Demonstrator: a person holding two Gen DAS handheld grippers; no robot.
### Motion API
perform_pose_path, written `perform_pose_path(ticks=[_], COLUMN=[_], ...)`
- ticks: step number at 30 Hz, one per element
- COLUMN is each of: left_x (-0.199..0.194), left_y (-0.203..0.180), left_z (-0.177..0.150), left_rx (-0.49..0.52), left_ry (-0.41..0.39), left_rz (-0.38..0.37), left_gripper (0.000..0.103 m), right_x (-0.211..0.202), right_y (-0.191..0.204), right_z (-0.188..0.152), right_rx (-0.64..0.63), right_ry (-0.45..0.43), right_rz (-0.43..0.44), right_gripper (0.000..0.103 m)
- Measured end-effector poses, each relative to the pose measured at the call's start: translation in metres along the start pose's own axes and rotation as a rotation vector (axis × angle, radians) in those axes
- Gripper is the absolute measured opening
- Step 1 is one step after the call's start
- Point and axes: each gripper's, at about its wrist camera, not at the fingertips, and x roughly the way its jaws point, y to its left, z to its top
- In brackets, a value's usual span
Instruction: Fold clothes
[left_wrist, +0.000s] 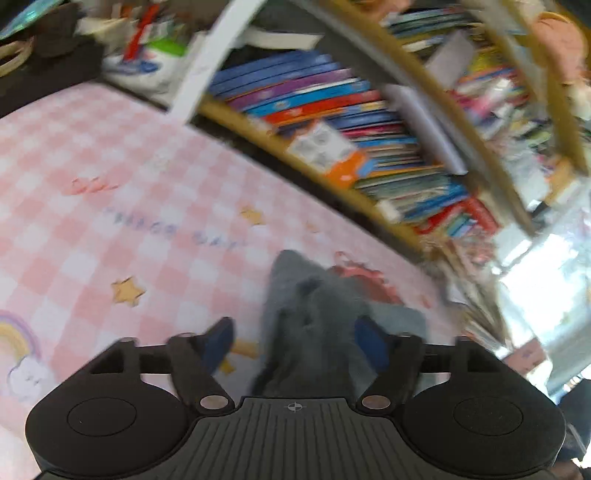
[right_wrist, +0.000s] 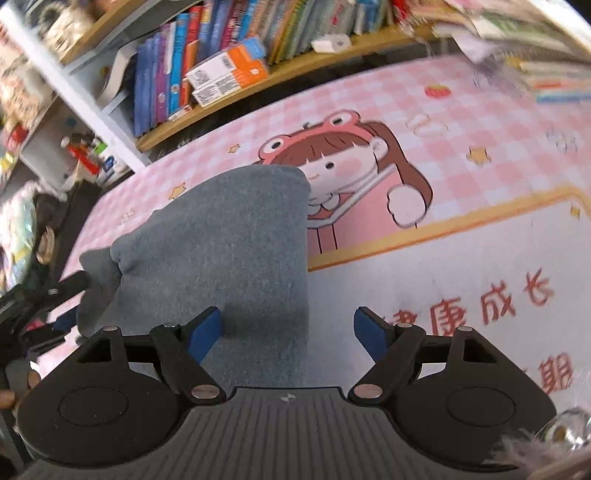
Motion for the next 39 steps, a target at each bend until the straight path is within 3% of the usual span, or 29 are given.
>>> perform_pose_path(ticks=[3, 8, 9, 10, 11, 15, 17, 20, 25, 31, 35, 36, 39], left_x=[0.01, 0.034, 0.039, 0.044, 0.049, 0.044, 0.039, 0.043, 0.05, 0.06, 0.065, 0.065, 0.061], left_y=[-0.006, -0.001, 0.001, 0.003, 0.004, -0.008, -0.012, -0.006, -0.003, 0.003, 0.006, 0.006, 0.002], left_z=[-0.002, -0.006, -0.006, -0.007, -0.008, -0.009, -0.009, -0.009, -0.007, -0.003, -0.002, -0.001, 0.004], left_rx=[0.052, 0.016, -0.002, -0.019, -0.043, -0.027, -0.008, -0.032, -0.043, -0.07, -0.086, -0.084, -0.068], left_ry=[0.053, 0.164, 0.188, 0.213, 0.234, 0.236, 0.219, 0.237, 0.253, 0.274, 0.288, 0.282, 0.257], left_rz=[0.02, 0.005, -0.006, -0.018, -0.033, -0.043, -0.047, -0.031, -0.034, -0.042, -0.055, -0.059, -0.07], left_gripper=[0.084, 0.081, 0.081, 0.076, 0.064, 0.05, 0.05, 0.051, 0.06, 0.065, 0.064, 0.063, 0.054], right_x=[0.006, 0.016, 0.018, 0.019, 0.02, 0.011, 0.005, 0.012, 0.022, 0.033, 0.041, 0.041, 0.039], right_y=[-0.006, -0.012, -0.013, -0.013, -0.014, 0.007, 0.021, 0.015, 0.006, -0.002, -0.006, -0.005, 0.0], right_z=[0.0, -0.001, -0.001, 0.0, 0.0, 0.002, 0.002, 0.003, 0.01, 0.02, 0.026, 0.026, 0.027], right_rx=[0.052, 0.129, 0.141, 0.15, 0.16, 0.001, -0.11, -0.079, -0.03, 0.019, 0.048, 0.046, 0.022], right_ry=[0.031, 0.071, 0.075, 0.077, 0.08, 0.012, -0.04, 0.001, 0.042, 0.076, 0.102, 0.106, 0.108], right_rz=[0.029, 0.081, 0.096, 0.112, 0.129, 0.074, 0.043, 0.054, 0.073, 0.093, 0.112, 0.121, 0.14], right_gripper=[0.077, 0.075, 0.068, 0.055, 0.05, 0.038, 0.038, 0.038, 0.059, 0.069, 0.066, 0.053, 0.043])
